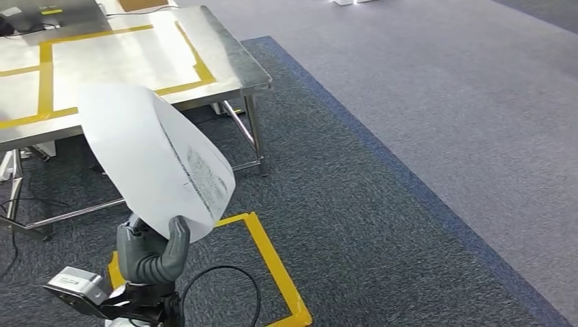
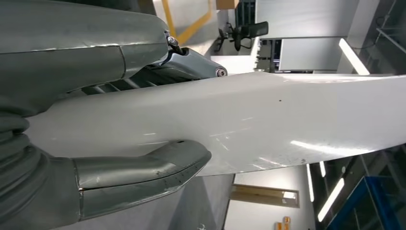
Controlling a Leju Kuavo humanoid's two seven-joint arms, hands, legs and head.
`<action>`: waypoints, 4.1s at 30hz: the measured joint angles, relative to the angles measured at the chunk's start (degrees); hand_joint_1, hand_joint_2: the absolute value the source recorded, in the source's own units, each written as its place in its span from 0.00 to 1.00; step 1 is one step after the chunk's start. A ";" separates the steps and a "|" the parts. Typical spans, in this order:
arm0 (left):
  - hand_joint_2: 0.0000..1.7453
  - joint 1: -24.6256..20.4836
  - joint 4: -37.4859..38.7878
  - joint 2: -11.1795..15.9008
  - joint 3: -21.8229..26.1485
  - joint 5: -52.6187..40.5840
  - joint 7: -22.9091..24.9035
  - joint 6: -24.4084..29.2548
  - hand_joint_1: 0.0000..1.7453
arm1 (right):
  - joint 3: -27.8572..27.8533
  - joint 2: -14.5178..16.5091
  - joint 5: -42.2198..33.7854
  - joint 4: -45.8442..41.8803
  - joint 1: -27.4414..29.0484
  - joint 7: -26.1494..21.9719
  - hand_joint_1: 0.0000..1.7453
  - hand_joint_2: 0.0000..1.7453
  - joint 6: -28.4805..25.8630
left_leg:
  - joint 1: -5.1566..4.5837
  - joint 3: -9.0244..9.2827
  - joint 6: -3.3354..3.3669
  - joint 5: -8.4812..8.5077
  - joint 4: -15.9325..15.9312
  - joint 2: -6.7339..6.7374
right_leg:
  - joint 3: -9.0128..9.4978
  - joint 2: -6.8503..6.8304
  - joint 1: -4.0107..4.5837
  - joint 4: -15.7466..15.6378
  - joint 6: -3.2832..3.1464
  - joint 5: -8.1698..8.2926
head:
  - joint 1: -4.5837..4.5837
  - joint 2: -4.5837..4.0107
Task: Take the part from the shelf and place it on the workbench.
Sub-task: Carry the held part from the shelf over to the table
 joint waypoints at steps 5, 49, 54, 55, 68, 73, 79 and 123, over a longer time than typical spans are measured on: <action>1.00 -0.20 -0.02 0.20 -0.07 -0.16 0.01 0.04 1.00 | -0.03 0.08 0.11 -0.01 -0.01 -0.02 0.00 0.00 0.04 | -0.06 -2.76 -1.41 -3.21 5.83 4.71 | 1.05 -3.41 -0.07 -0.63 -1.72 -0.14 | -0.61 0.00; 1.00 -0.59 -0.37 1.04 -1.21 -0.68 0.02 5.43 1.00 | -0.13 0.06 0.68 -0.03 -0.32 -0.96 0.00 0.00 0.10 | -0.55 -0.33 1.05 1.20 -0.96 9.19 | 4.02 -10.00 0.87 -1.26 0.19 -2.77 | -0.73 0.00; 1.00 -0.54 -0.43 1.03 -1.23 -1.05 -0.02 6.16 1.00 | -0.97 0.06 -0.25 -0.03 -0.06 -3.80 0.00 0.00 -0.40 | -0.16 -0.09 1.96 1.21 -1.31 7.18 | -4.46 -4.15 0.65 13.89 0.76 -8.80 | -0.19 0.00; 1.00 -0.52 -0.43 1.04 -1.23 -1.05 -0.02 6.17 1.00 | -1.16 0.06 -0.26 -0.03 0.03 -3.92 0.00 0.00 -0.40 | -0.17 -0.01 1.95 1.14 -1.27 6.79 | -5.21 -4.08 0.64 14.29 0.77 -7.87 | -0.17 0.00; 1.00 -0.49 -0.63 1.09 -1.21 -0.03 0.01 5.90 1.00 | -1.61 0.08 -0.07 -0.01 0.01 -3.56 0.00 0.00 -0.21 | 0.06 -5.44 -1.28 -6.00 12.08 6.06 | 1.22 -4.01 0.51 -0.99 -2.03 -0.07 | -0.57 0.00; 1.00 -0.35 -0.67 1.20 -1.16 0.08 0.01 5.31 1.00 | -1.72 0.09 -0.02 -0.01 0.04 -3.50 0.00 0.00 -0.14 | 0.14 -3.93 -0.75 -0.86 7.62 6.17 | 2.25 -4.15 0.54 -0.99 -1.82 -0.82 | -0.56 0.00; 1.00 -0.28 -0.97 1.05 -1.05 0.20 0.01 4.53 1.00 | -1.75 0.13 0.06 -0.02 -0.16 -3.57 0.00 0.00 -0.10 | -0.11 -0.36 0.69 0.60 -0.44 6.37 | 2.49 -4.30 0.79 -1.03 -0.12 -1.77 | -0.42 0.00; 1.00 -0.10 -1.43 0.24 -0.79 1.05 0.07 1.48 1.00 | -3.34 0.19 -1.18 -0.01 0.02 -2.91 0.00 0.00 0.68 | -0.23 2.77 0.30 -2.24 -0.84 6.22 | -0.60 -3.82 0.95 -0.71 -0.37 1.02 | -0.15 0.00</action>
